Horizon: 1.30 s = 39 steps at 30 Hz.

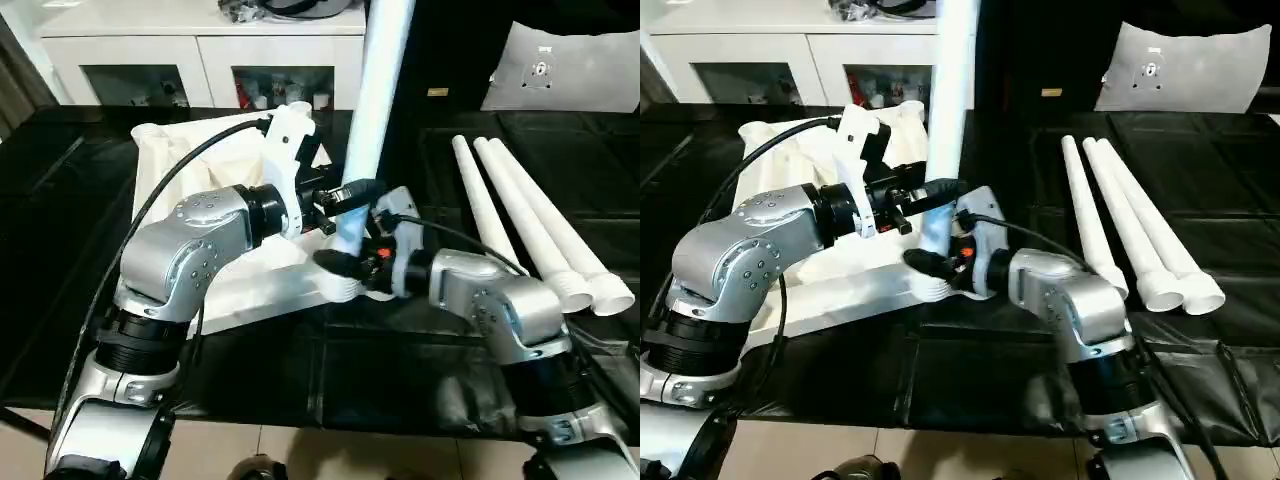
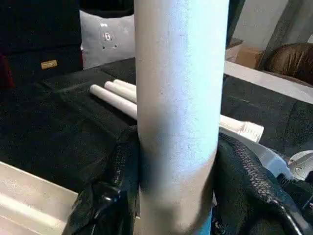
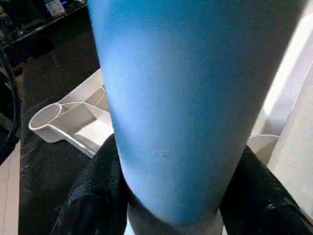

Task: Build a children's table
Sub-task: Insert table leg to table base

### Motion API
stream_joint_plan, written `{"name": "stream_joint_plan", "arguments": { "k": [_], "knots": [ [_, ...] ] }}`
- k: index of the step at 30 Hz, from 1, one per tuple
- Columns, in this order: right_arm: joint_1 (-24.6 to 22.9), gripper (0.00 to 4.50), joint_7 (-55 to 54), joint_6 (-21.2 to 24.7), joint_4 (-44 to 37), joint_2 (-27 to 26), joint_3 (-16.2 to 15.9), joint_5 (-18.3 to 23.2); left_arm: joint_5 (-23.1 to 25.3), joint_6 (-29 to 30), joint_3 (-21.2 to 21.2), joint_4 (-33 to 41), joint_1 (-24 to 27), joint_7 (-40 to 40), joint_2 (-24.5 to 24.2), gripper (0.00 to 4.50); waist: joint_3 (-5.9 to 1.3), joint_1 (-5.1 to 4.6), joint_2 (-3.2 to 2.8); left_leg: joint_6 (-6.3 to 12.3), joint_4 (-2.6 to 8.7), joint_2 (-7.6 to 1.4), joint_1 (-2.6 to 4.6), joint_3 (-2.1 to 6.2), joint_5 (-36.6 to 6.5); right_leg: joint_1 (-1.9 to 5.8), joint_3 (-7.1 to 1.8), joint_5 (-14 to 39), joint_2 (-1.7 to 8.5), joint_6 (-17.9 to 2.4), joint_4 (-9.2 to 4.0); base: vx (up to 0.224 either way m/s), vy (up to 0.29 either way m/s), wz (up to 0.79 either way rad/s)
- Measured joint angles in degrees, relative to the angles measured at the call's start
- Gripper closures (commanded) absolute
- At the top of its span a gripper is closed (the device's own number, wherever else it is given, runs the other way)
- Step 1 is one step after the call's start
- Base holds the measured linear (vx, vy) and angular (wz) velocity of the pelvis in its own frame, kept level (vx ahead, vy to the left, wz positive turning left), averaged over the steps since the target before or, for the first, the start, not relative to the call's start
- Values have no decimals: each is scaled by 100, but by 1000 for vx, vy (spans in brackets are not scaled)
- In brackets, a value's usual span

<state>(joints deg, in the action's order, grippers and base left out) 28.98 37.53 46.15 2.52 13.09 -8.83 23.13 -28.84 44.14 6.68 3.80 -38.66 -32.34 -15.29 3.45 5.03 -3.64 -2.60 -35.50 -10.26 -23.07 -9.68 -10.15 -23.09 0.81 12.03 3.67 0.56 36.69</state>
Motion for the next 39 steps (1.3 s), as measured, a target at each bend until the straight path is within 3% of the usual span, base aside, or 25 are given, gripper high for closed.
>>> {"name": "stream_joint_plan", "arguments": {
  "k": [9,10,12,14,39],
  "knots": [
    [-1,256,54,0,-1,-16,-1,48,-3,107,0,101,-11,-51,-37,266,0,-1,0,0,0,0,0,0,0,0,0,0,0,0,0,0,0,0],
    [-2,256,60,0,-3,-15,-1,70,-17,155,-15,133,-11,-51,-20,231,0,-1,0,0,0,0,0,0,0,0,0,0,0,0,0,0,0,0],
    [-6,256,95,0,-10,-18,-6,94,-55,219,-19,194,-11,-68,-31,231,0,0,0,-1,0,0,0,0,0,0,0,0,0,0,0,0,0,0],
    [-6,256,117,-8,-31,-21,-14,100,-88,260,-28,247,-11,-96,-53,196,0,-1,0,0,0,0,0,0,0,0,0,0,0,0,0,0,0,0],
    [-14,256,138,-158,-71,29,-32,82,-109,309,-191,260,-10,-106,-20,196,0,-1,0,-1,0,0,0,0,0,0,0,0,0,0,0,0,0,0]
  ]
}}
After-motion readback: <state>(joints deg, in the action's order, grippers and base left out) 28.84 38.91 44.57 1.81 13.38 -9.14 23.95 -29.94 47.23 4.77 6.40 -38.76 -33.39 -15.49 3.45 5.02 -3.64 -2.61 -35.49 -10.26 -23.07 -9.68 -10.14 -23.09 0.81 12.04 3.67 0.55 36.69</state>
